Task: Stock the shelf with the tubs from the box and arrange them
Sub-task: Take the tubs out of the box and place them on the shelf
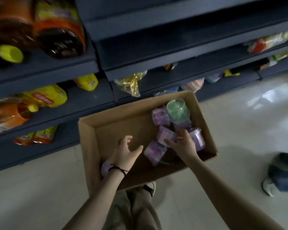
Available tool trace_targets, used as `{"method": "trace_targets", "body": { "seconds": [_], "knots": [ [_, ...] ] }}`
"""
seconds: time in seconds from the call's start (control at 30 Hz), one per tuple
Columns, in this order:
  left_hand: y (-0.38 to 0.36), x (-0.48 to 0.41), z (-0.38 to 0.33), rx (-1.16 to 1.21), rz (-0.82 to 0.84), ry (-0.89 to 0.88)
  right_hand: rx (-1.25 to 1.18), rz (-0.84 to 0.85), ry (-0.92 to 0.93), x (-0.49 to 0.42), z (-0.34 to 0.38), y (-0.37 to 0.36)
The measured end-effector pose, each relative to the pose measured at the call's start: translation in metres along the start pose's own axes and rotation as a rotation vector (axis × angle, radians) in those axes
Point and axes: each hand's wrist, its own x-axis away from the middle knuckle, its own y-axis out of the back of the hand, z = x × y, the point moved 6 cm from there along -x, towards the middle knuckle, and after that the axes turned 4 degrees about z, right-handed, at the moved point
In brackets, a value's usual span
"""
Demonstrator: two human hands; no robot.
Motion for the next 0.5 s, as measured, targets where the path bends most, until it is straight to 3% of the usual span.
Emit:
{"method": "trace_targets", "body": {
  "seconds": [0.17,0.33,0.5],
  "knots": [
    [-0.095,-0.058,0.048,-0.122,0.321,-0.026,-0.034,0.035,-0.104,-0.053,-0.068,-0.045],
    [-0.143,-0.110,0.084,0.042,0.331,0.117,0.137,0.076,-0.088,-0.084,-0.089,-0.082],
    [-0.181,-0.119,0.103,0.324,0.420,0.119,0.154,-0.030,-0.113,-0.090,-0.096,-0.092]
  ]
}}
